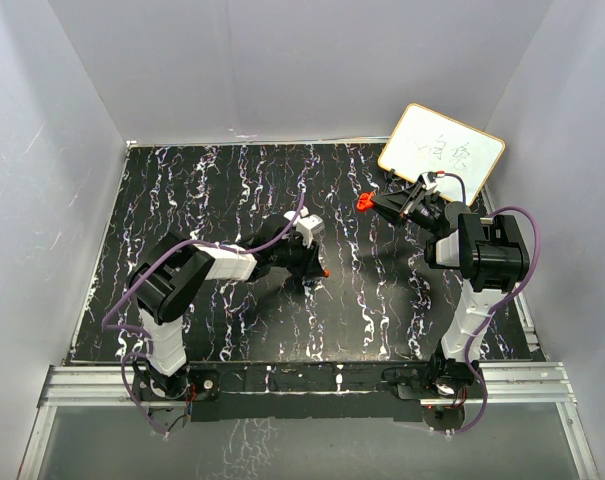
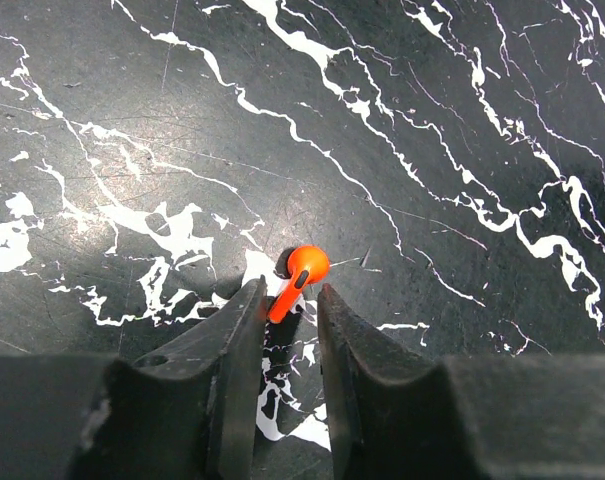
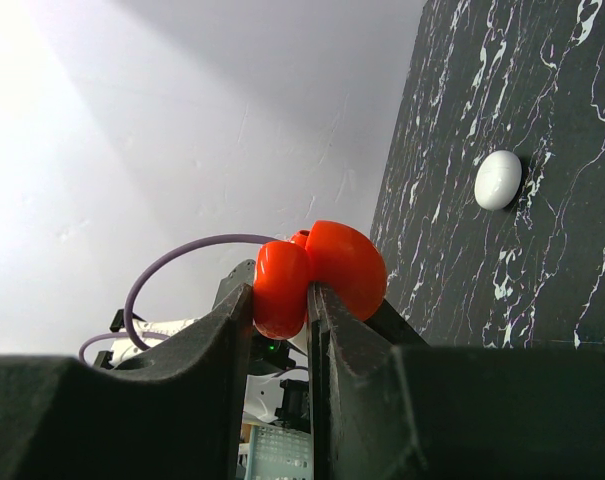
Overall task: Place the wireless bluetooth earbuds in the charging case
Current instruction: Pick up the earbud from the center of the board.
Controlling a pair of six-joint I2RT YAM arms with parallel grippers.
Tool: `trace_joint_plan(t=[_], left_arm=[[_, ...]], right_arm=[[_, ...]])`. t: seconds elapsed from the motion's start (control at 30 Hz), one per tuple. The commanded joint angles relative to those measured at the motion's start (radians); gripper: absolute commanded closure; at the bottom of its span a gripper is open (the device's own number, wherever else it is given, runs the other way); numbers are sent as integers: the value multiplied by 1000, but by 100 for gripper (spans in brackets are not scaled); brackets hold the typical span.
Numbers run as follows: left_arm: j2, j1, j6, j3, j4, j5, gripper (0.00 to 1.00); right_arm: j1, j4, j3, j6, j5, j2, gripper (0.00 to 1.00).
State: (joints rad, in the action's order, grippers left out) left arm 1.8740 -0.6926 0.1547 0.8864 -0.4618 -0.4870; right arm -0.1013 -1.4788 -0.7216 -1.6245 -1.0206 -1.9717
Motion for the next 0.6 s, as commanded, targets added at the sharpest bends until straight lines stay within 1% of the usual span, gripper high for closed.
trace_joint_plan(t=[0.0, 0.23, 0.57], left_arm=[[-22, 2, -12, -5, 22, -20, 75], [-9, -7, -24, 10, 36, 0, 77], [13, -25, -46, 34, 63, 37, 73]], right_arm=[[-7, -340, 0, 13, -4, 17, 100], [-8, -339, 1, 15, -4, 17, 100], [-8, -339, 2, 15, -4, 15, 100]])
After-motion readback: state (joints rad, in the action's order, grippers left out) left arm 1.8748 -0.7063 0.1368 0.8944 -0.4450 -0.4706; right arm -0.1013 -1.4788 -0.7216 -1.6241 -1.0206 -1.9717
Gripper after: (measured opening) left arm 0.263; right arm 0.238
